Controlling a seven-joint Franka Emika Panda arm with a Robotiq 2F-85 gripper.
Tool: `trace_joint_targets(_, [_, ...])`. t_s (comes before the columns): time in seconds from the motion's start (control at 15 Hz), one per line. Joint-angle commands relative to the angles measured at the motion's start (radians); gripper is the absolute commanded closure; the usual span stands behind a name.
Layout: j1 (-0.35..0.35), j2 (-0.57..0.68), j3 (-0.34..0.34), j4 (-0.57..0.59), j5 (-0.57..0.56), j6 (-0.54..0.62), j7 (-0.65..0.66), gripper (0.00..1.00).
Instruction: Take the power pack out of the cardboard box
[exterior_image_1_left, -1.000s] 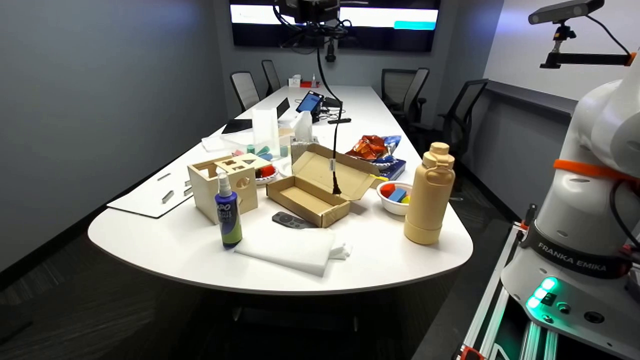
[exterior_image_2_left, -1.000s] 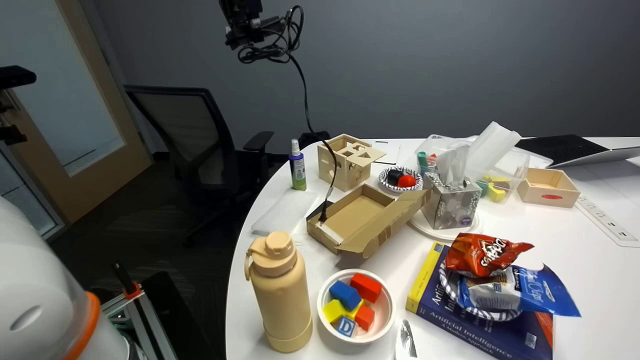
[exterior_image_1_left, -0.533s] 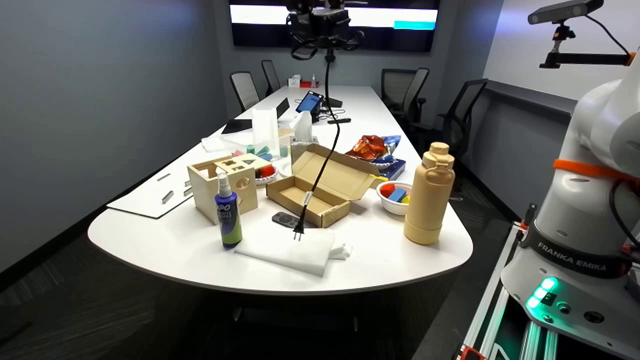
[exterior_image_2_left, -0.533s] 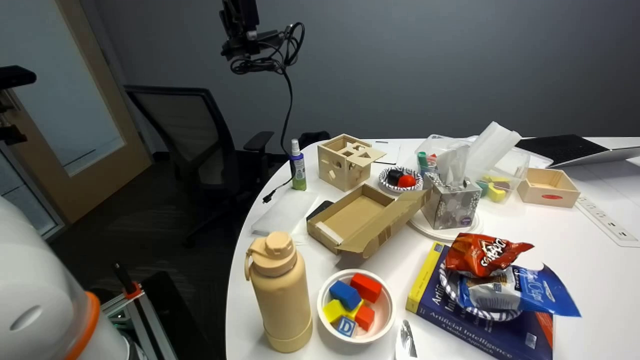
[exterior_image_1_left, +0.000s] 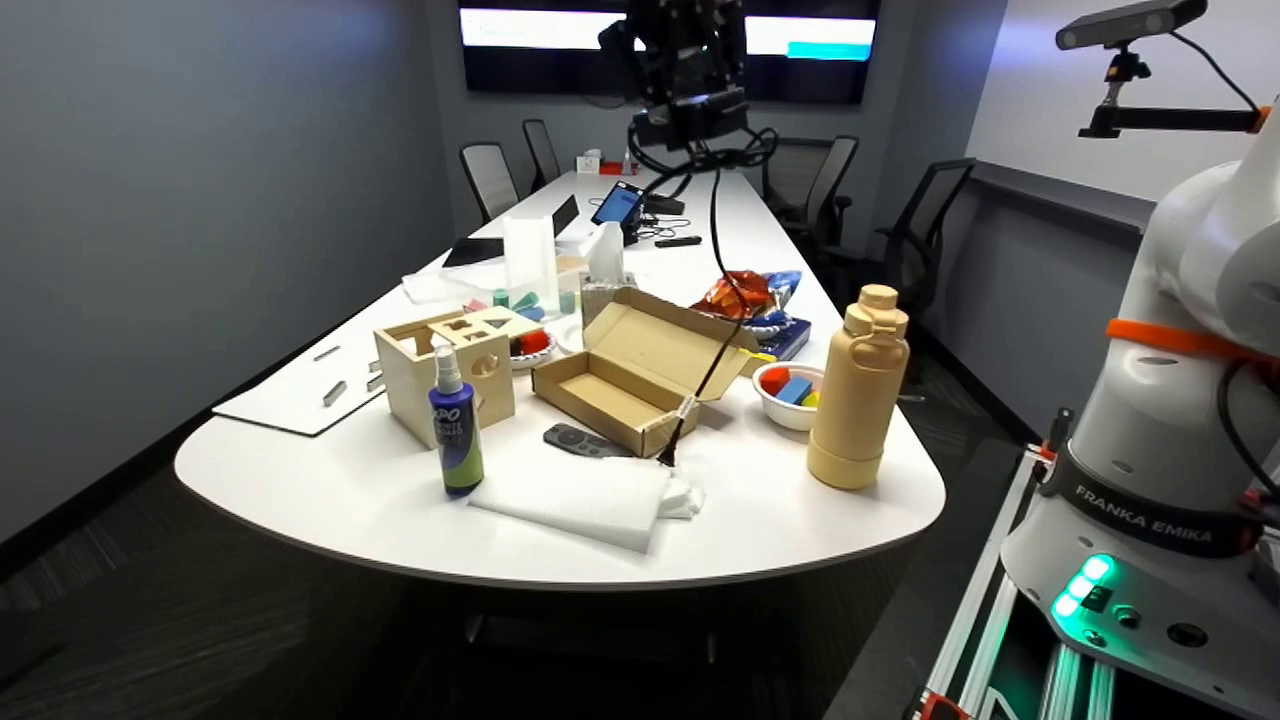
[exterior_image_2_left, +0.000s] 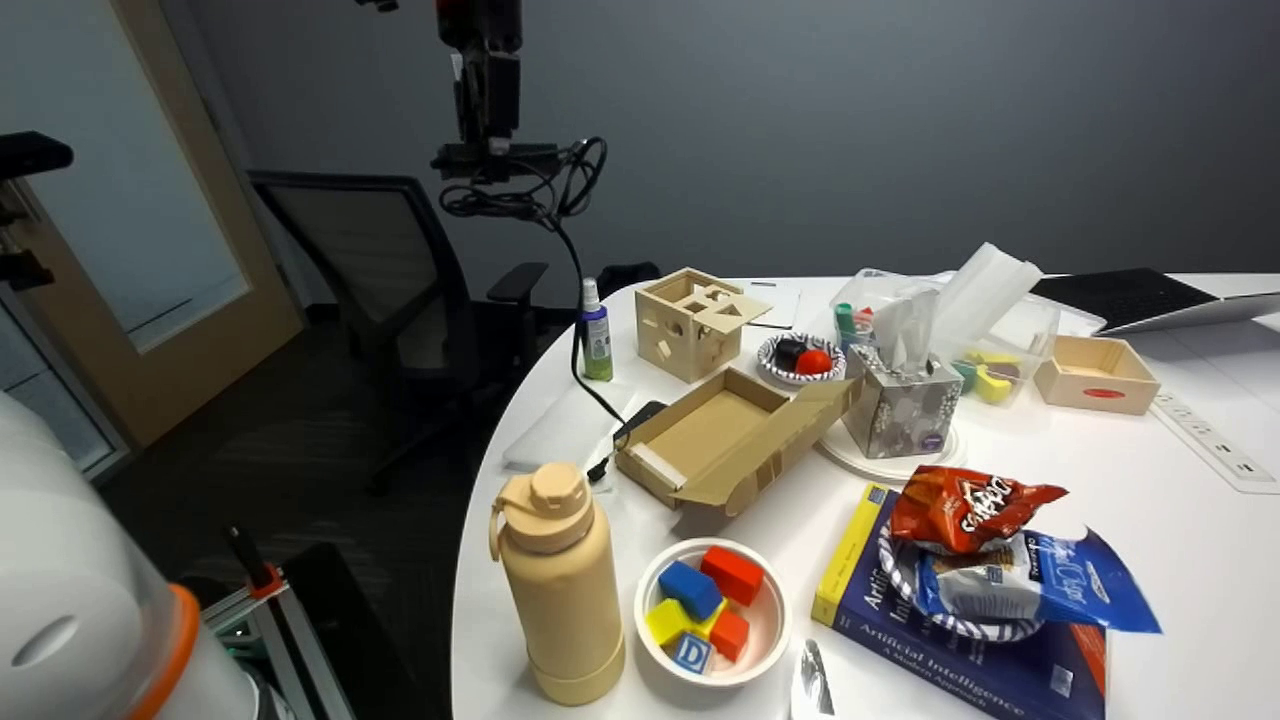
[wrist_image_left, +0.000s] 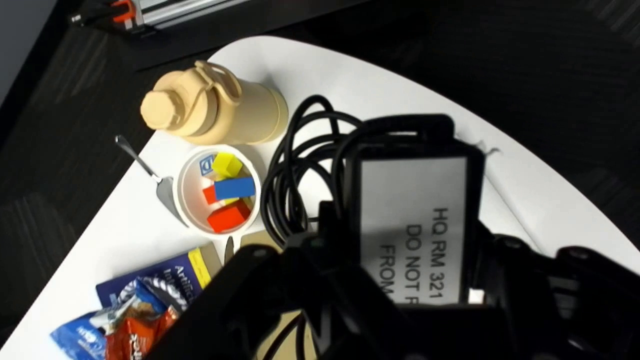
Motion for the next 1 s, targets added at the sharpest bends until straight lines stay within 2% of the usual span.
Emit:
trace_joint_targets(0.0, [-0.027, -0.034, -0.038, -0.101, 0.095, 0.006, -0.044, 0.69])
trace_joint_targets(0.47, [-0.063, -0.021, -0.070, -0.246, 0.137, 0.094, -0.046, 0.69])
trace_joint_targets(0.73, [-0.066, 0.002, -0.074, -0.342, 0.140, 0.236, -0.079, 0.69])
trace_joint_targets(0.93, [-0.063, 0.021, -0.078, -0.433, 0.153, 0.393, -0.126, 0.69])
